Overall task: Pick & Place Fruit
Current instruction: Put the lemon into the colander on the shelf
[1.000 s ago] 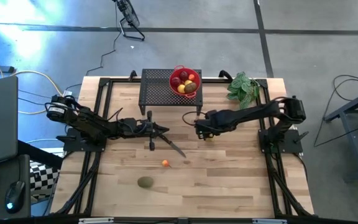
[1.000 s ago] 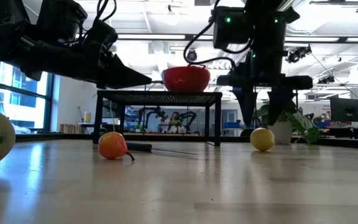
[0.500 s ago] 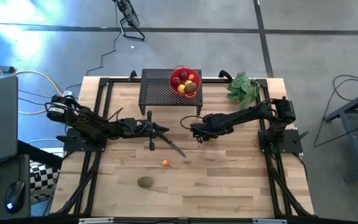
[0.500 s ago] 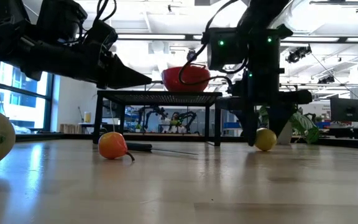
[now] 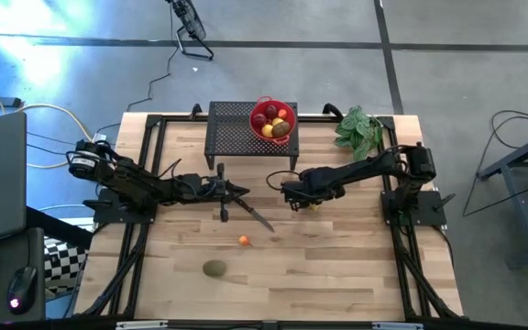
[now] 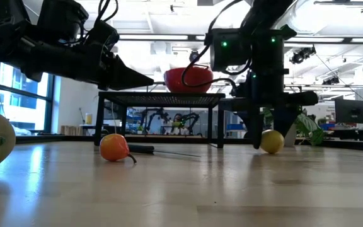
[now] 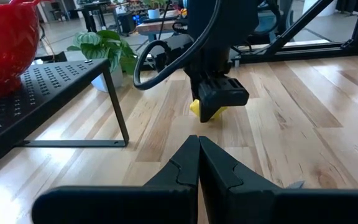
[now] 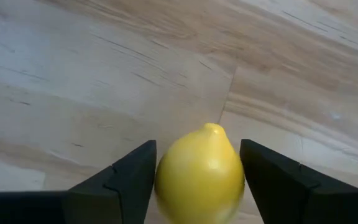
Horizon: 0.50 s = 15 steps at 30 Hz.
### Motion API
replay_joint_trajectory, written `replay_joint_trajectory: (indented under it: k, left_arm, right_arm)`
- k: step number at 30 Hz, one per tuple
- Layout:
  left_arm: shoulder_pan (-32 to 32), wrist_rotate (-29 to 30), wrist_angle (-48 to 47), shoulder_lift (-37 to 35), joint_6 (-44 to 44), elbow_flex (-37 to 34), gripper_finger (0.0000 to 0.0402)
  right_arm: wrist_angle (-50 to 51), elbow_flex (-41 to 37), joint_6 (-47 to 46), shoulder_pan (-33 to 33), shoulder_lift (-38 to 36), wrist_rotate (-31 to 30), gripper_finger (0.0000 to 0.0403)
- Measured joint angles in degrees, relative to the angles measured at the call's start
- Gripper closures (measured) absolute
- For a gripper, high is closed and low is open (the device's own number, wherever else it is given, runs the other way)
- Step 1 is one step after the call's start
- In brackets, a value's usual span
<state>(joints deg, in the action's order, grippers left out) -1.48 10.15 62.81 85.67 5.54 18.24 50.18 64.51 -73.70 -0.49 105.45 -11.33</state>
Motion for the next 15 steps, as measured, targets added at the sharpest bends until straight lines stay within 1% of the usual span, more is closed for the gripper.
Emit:
replay_joint_trajectory:
  k: [8,13,15]
  left_arm:
    - [-0.02,-0.02,-0.02,0.0,-0.22,0.0,0.0402]
    - [-0.02,-0.14,-0.63,0.0,-1.49,0.0,0.0402]
    - [-0.02,-0.15,-1.06,0.0,-1.46,-0.02,0.0402]
  right_arm:
    - [0.03,0.0,-0.01,0.0,0.0,0.67,0.0171]
    - [0.9,0.0,0.32,0.0,0.0,3.65,0.017]
    - [1.51,-0.02,0.36,0.0,0.0,3.56,0.017]
